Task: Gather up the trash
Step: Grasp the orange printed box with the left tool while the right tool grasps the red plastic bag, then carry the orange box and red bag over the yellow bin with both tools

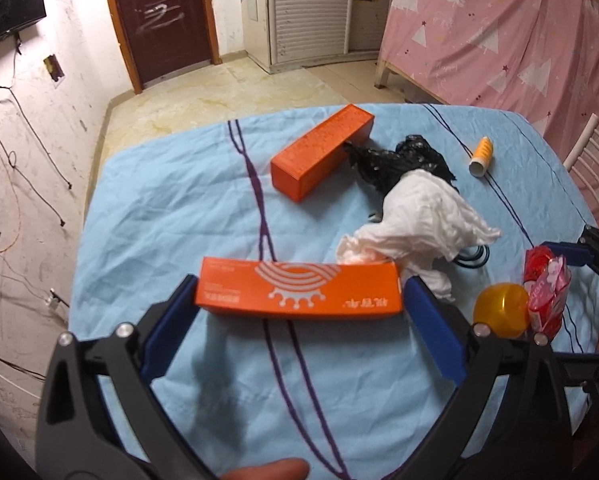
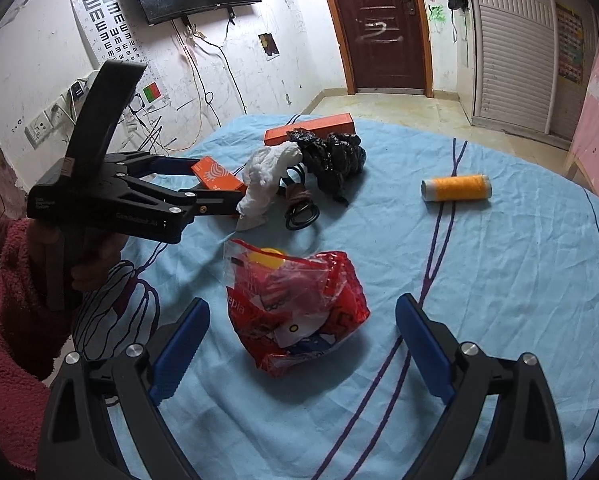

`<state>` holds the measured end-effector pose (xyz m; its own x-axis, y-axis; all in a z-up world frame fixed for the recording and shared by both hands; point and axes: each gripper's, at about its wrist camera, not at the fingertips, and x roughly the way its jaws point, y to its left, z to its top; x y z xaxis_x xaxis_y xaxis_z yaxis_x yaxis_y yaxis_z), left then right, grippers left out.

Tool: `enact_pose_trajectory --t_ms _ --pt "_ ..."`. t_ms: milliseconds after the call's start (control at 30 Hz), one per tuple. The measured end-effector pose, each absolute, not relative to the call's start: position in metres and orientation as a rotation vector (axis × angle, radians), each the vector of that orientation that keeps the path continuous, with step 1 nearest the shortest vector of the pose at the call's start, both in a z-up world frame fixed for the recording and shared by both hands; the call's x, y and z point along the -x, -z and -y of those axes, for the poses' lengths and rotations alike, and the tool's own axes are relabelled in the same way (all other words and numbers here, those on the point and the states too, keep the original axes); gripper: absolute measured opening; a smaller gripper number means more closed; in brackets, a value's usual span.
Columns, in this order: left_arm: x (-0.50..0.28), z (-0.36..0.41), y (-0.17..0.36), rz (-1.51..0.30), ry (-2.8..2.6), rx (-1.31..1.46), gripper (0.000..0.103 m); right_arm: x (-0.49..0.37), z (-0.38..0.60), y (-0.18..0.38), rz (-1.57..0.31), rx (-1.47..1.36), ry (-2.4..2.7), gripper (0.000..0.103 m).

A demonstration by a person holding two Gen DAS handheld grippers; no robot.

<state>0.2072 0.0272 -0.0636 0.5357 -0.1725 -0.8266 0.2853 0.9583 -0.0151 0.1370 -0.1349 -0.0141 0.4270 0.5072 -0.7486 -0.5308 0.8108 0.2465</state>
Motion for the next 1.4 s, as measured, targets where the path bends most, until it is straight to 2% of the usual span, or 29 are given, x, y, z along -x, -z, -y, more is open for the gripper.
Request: enact_pose_trajectory --t_ms 33,100,533,567,600,633,667,800,1133,1400 --pt "-0.207 -0.028 0.064 -0.966 0.273 -0.126 0.096 -0.138 0.136 0.014 -0.926 0.022 -0.651 0.087" --pt "-0.205 -0.029 0.064 -0.962 0.273 -0.121 0.089 -0.139 0.138 0.014 -0.926 0.015 -0.653 0.087" --pt "-0.185 -0.043 0.042 -0.922 0.231 -0.067 0.089 -0.138 0.15 0.015 -0.93 -0.003 -0.677 0.086" --pt "-0.182 -0.045 0.039 -0.918 0.228 -0.059 0.089 -0.137 0.149 0.015 -0.927 -0.005 -0.68 0.082" --pt "-0.181 -0.045 0.038 -0.917 0.227 -0.055 0.089 -0.136 0.15 0.015 -0.926 -0.01 -0.685 0.071" --pt "-0.18 -0.045 0.037 -0.917 0.226 -0.052 0.089 -0.136 0.15 0.015 -0.927 -0.014 -0.684 0.065" --pt "-0.179 -0.046 0.035 -0.917 0.221 -0.048 0.089 -0.137 0.151 0.016 -0.93 -0.019 -0.679 0.053" --pt "-0.175 -0.046 0.033 -0.917 0.21 -0.026 0.089 -0.133 0.152 0.012 -0.912 -0.02 -0.682 0.042" --pt "-0.158 -0.029 0.005 -0.855 0.202 -0.032 0.089 -0.126 0.183 -0.005 -0.845 -0.112 -0.646 0.042" --pt "-0.144 0.02 -0.021 -0.795 0.26 -0.078 0.089 -0.115 0.234 -0.025 -0.754 -0.178 -0.572 0.042"
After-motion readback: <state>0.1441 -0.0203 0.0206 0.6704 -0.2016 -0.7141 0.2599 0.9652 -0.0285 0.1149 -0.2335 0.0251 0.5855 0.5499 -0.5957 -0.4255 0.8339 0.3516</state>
